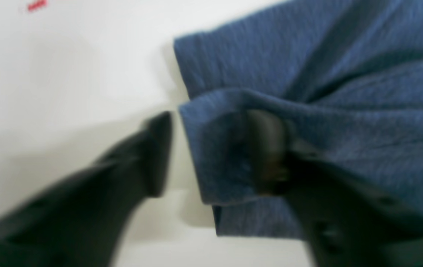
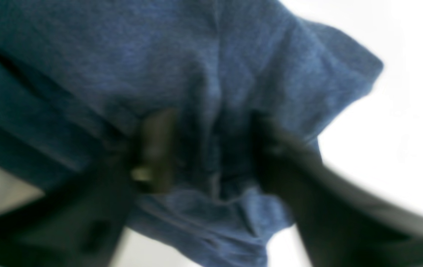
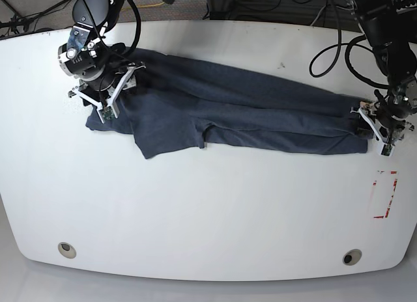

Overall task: Fold the T-shirt properly
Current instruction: 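Fold the held edge over onto the shirt toward the other folded edge, then regrasp the folded strip's end with the right gripper and tuck it in, then move the left gripper to the strip's middle and grasp it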

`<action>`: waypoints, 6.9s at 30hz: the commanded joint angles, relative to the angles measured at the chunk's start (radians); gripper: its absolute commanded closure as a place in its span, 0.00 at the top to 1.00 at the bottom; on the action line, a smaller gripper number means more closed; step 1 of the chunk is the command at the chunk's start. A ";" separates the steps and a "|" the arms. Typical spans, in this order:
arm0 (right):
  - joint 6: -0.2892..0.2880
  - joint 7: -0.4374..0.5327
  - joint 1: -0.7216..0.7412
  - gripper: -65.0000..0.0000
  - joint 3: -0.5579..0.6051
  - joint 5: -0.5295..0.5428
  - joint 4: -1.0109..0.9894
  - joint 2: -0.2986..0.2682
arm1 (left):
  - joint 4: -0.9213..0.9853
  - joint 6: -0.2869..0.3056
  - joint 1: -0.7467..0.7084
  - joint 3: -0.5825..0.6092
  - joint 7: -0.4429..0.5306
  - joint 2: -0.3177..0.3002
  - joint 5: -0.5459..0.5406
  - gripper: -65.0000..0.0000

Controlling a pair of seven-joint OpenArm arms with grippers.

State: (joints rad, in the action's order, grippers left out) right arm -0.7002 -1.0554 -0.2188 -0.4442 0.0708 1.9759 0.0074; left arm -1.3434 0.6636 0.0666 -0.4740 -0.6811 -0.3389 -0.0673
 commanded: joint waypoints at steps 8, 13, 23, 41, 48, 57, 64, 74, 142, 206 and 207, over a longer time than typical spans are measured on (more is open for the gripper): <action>0.002 0.005 0.072 0.68 -0.203 0.225 0.036 -0.036 | -0.184 -0.038 0.069 -0.009 -0.061 -0.019 -0.019 0.61; 0.002 -0.093 0.132 0.68 -0.209 0.375 -0.010 -0.065 | -0.245 -0.040 0.075 -0.002 -0.087 0.050 -0.010 0.61; 0.002 -0.138 0.197 0.51 -0.209 0.530 -0.309 -0.071 | -0.092 -0.048 0.068 0.047 -0.085 0.096 -0.010 0.61; 0.002 -0.107 0.333 0.47 -0.021 0.556 -0.683 -0.370 | -0.127 -0.040 -0.182 -0.024 -0.084 0.093 -0.013 0.61; 0.002 -0.141 0.355 0.47 -0.009 0.659 -0.542 -0.393 | -0.219 -0.040 -0.250 -0.024 -0.087 0.099 -0.018 0.61; 0.002 -0.145 0.447 0.75 0.069 0.654 -0.600 -0.330 | -0.273 -0.041 -0.262 -0.025 -0.088 0.131 -0.010 0.61; 0.002 -0.144 0.502 0.75 0.121 0.651 -0.619 -0.261 | -0.270 -0.041 -0.262 -0.025 -0.088 0.133 -0.010 0.61; 0.002 -0.052 0.525 0.75 0.138 0.498 -0.712 -0.195 | -0.272 -0.041 -0.262 -0.025 -0.088 0.131 -0.012 0.61; 0.002 -0.182 0.175 0.66 -0.112 0.628 -0.336 -0.109 | -0.057 0.035 -0.080 -0.417 -0.543 0.079 -0.411 0.79; 0.002 -0.144 0.170 0.15 -0.074 0.423 -0.344 -0.114 | -0.552 0.035 -0.143 0.143 -0.648 0.354 -0.509 0.05; 0.002 -0.144 0.170 0.15 -0.074 0.423 -0.344 -0.114 | -0.552 0.035 -0.139 0.153 -0.648 0.370 -0.509 0.05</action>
State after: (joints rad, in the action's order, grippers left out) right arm -0.6926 -1.2121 -0.0616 -0.5159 0.4774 1.6188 -0.0963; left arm -1.8778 0.6968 -0.0940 -0.3286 -1.3460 0.0135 -0.5556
